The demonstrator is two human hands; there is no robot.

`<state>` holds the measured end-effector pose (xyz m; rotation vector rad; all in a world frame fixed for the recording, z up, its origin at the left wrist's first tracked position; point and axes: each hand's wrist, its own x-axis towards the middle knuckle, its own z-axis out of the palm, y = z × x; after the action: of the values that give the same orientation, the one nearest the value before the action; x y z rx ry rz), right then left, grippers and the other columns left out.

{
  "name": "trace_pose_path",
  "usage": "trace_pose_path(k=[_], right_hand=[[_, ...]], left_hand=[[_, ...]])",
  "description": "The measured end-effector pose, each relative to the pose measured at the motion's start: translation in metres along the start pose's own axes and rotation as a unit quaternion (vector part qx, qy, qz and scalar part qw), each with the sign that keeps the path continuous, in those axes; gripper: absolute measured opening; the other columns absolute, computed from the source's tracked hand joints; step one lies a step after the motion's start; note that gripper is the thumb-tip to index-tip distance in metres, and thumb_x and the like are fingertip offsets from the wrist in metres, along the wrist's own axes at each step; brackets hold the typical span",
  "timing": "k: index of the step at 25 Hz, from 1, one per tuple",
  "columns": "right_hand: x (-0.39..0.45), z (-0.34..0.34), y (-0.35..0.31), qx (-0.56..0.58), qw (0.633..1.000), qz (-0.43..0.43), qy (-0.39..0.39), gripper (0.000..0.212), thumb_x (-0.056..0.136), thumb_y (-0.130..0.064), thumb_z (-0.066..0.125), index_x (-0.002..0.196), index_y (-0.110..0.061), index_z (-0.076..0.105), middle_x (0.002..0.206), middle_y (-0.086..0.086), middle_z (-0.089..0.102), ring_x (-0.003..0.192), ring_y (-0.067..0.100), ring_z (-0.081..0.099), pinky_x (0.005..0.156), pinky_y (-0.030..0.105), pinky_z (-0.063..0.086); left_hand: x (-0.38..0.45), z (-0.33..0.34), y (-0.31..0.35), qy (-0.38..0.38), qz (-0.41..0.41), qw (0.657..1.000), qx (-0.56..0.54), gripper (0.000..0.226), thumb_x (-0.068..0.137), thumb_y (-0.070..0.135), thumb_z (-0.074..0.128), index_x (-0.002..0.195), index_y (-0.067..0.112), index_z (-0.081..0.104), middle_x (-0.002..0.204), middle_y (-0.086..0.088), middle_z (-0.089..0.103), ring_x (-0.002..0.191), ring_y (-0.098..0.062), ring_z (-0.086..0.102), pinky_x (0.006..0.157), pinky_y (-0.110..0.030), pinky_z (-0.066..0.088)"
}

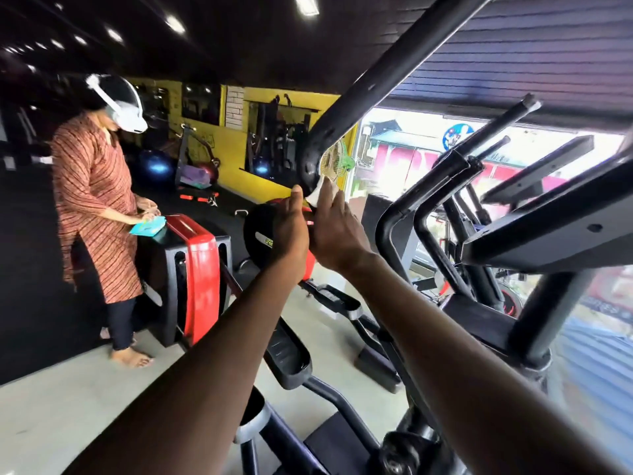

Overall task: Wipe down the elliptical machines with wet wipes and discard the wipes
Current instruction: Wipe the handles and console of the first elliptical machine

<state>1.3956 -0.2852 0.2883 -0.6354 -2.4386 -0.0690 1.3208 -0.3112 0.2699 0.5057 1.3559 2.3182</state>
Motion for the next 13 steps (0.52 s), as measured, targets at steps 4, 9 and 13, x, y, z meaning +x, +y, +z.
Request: trace_pose_path(k=[4, 9, 13], right_hand=[[0.032, -0.003, -0.005, 0.081, 0.996, -0.002, 0.031, 0.075, 0.095, -0.038, 0.049, 0.149, -0.004, 0.009, 0.142, 0.023, 0.037, 0.121, 0.04, 0.05, 0.091, 0.048, 0.046], [0.028, 0.009, -0.003, 0.091, 0.987, -0.028, 0.127, 0.065, 0.101, -0.039, 0.034, 0.152, -0.007, 0.008, 0.146, 0.018, 0.033, 0.124, 0.035, 0.046, 0.087, 0.042, 0.046], [0.016, 0.018, -0.002, 0.109, 0.966, -0.042, 0.23, 0.049, 0.096, -0.016, 0.043, 0.143, -0.004, 0.04, 0.136, 0.021, 0.049, 0.118, 0.038, 0.053, 0.087, 0.043, 0.049]], left_hand=[[0.01, -0.001, 0.011, -0.001, 0.033, 0.999, 0.001, 0.06, 0.083, 0.07, 0.046, 0.123, 0.028, 0.064, 0.127, -0.003, 0.065, 0.117, -0.024, 0.06, 0.104, -0.044, 0.045], [0.027, 0.001, 0.03, -0.013, 0.047, 0.997, -0.058, 0.041, 0.097, 0.053, 0.045, 0.086, 0.021, 0.068, 0.052, 0.009, 0.053, 0.052, -0.008, 0.051, 0.052, -0.019, 0.041], [0.041, 0.003, 0.028, -0.035, 0.051, 0.996, -0.062, 0.046, 0.098, 0.052, 0.043, 0.097, 0.014, 0.068, 0.079, -0.004, 0.069, 0.065, -0.015, 0.063, 0.05, -0.019, 0.047]])
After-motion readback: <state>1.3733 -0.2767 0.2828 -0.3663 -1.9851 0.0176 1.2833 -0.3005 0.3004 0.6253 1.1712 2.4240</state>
